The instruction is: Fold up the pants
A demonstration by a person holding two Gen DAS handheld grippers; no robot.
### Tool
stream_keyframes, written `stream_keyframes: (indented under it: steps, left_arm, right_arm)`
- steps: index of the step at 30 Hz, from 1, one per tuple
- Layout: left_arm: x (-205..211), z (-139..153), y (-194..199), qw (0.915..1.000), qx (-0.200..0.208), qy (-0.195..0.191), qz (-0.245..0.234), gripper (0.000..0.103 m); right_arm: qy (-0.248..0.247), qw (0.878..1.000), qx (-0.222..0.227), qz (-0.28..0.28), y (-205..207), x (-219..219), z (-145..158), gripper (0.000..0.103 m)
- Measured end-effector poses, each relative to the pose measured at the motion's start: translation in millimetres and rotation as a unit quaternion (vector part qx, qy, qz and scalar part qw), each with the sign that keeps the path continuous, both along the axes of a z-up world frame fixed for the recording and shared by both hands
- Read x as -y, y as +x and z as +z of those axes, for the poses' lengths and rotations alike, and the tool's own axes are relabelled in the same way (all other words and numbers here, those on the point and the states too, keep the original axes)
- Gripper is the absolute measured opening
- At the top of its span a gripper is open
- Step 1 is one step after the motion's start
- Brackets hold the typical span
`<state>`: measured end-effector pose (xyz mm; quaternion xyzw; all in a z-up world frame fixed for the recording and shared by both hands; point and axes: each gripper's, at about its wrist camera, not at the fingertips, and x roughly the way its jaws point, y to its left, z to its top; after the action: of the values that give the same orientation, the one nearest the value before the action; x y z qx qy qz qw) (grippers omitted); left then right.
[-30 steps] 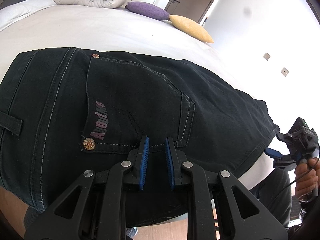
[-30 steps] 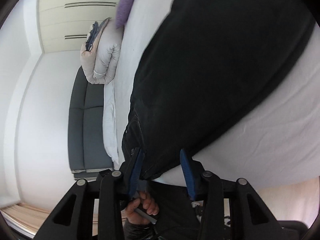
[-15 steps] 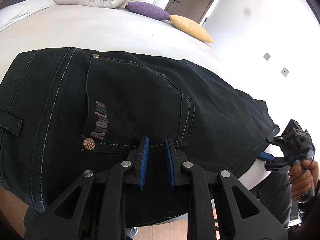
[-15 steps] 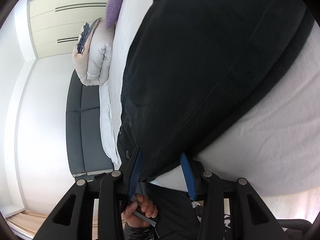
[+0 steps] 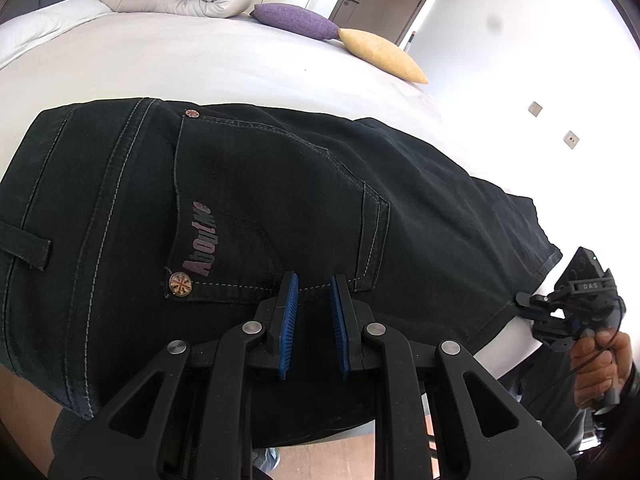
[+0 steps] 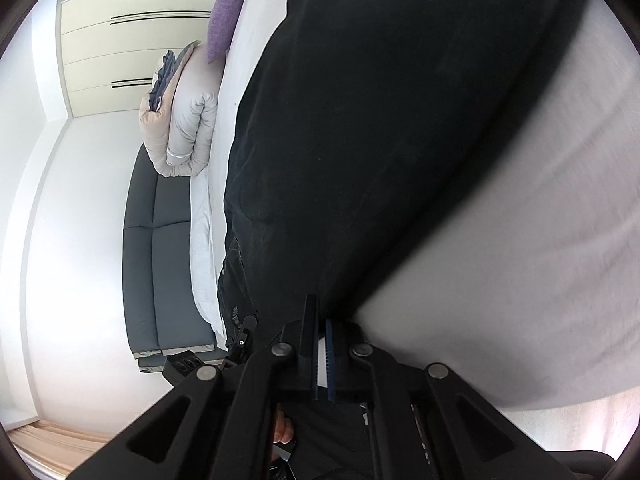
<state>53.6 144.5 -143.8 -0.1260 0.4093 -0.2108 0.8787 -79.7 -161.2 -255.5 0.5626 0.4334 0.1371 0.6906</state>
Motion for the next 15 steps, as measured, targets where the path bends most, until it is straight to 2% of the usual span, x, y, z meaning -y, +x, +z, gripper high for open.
stream_keyframes:
  steps: [4, 7, 9, 10, 12, 15]
  left_arm:
    - [3.6, 11.7, 1.2, 0.9999, -0.004, 0.008, 0.012, 0.016]
    - [17.3, 41.5, 4.4, 0.9994, 0.026, -0.022, 0.007, 0.016]
    - [39.1, 59.2, 15.7, 0.9986, 0.041, -0.027, -0.018, 0.016]
    - [54.1, 65.6, 25.6, 0.9981, 0.042, -0.024, -0.036, 0.016]
    - [86.4, 73.0, 50.8, 0.9968, 0.037, -0.013, -0.070, 0.016]
    - [131.1, 70.3, 90.9, 0.9927, 0.017, 0.018, -0.118, 0.016]
  right_arm:
    - [-0.003, 1.000, 0.006, 0.002, 3.3, -0.7, -2.1, 0.000]
    - [0.010, 1.000, 0.016, 0.003, 1.6, 1.1, -3.3, 0.001]
    - [0.019, 1.000, 0.012, 0.009, 0.3, 1.0, -2.2, 0.006]
    - [0.015, 1.000, 0.012, 0.015, -0.8, 0.3, 1.4, 0.012]
    - [-0.033, 0.999, 0.020, 0.037, -5.4, -2.0, 22.1, 0.025]
    - [-0.086, 0.992, 0.065, 0.064, -7.5, -2.6, 61.7, 0.025]
